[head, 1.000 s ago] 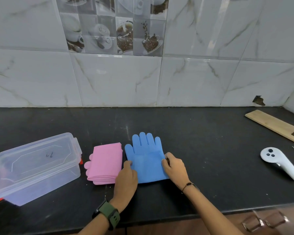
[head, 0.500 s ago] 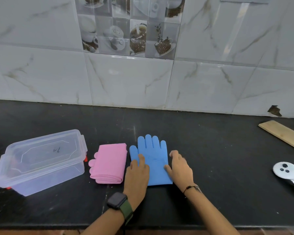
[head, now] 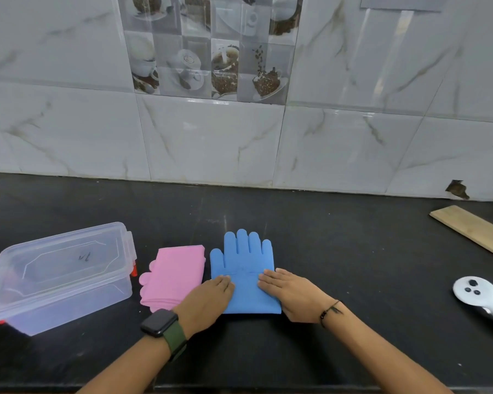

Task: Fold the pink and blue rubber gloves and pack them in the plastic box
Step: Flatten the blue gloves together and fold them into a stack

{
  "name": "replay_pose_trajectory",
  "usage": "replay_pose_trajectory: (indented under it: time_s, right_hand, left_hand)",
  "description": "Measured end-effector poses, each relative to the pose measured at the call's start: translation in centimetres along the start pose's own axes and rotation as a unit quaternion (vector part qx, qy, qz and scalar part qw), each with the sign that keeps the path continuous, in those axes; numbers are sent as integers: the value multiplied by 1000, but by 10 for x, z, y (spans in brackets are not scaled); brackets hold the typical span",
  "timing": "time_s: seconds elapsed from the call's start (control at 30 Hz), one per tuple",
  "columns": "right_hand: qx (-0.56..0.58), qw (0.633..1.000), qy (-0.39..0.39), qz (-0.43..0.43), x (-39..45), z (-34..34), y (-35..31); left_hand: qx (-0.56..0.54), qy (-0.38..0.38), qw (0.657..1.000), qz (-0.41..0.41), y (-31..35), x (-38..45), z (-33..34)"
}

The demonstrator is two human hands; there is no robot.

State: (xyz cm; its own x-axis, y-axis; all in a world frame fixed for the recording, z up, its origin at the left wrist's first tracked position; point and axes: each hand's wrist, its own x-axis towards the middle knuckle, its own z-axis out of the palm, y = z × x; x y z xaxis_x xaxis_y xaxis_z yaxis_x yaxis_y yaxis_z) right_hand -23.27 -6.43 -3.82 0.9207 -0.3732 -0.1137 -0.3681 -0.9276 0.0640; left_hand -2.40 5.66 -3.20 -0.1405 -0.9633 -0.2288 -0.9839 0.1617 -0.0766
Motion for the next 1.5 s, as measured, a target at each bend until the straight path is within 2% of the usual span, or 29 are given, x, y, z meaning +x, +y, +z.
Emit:
replay_pose_trajectory:
  time_s: [0.2,0.37,0.53,0.7,0.77,0.87,0.97,1.03,1.1,1.13,1.2,1.3,1.5]
  right_hand:
    - [152,987,36,44,-13,1,-3]
    - [192,981,34,14,-39,-9,-8]
    - [271,961,49,8,-76,-5,-28]
    - [235,969,72,19,-87,11,-44]
    - [226,966,117,38,-79,15,-47]
    - [309,922,199,121,-65,18,-50]
    - [367,879,240,189,-51,15,-55]
    - [375,860,261,229,-43,15,-57]
    - [374,843,275,271,-35,16,-59]
    - [373,835,282,289,-32,16,-60]
    - [362,828,294,312,-25,16,-61]
    - [324,832,296,340,-17,15,-62]
    - [292,826,291,386,1,9,-57]
  left_hand:
    - [-167,4,986,-8,-11,-3,-8]
    - [-264,-24,964,-1,-6,-17,-10]
    - [-359,-22,932,42,5,-43,2]
    - [-418,24,907,38,10,-48,8]
    - [-434,30,900,31,10,-46,8]
    - [-481,63,874,10,11,-45,10]
    - [-525,132,840,-32,16,-48,11]
    - [-561,147,812,-56,20,-49,16]
    - [-551,127,822,-74,25,-46,24]
    - [-523,129,838,-86,29,-44,27]
    - [-473,189,854,-105,36,-34,35]
    - [-444,281,835,-163,41,-20,35]
    - [-422,322,821,-210,36,-1,22]
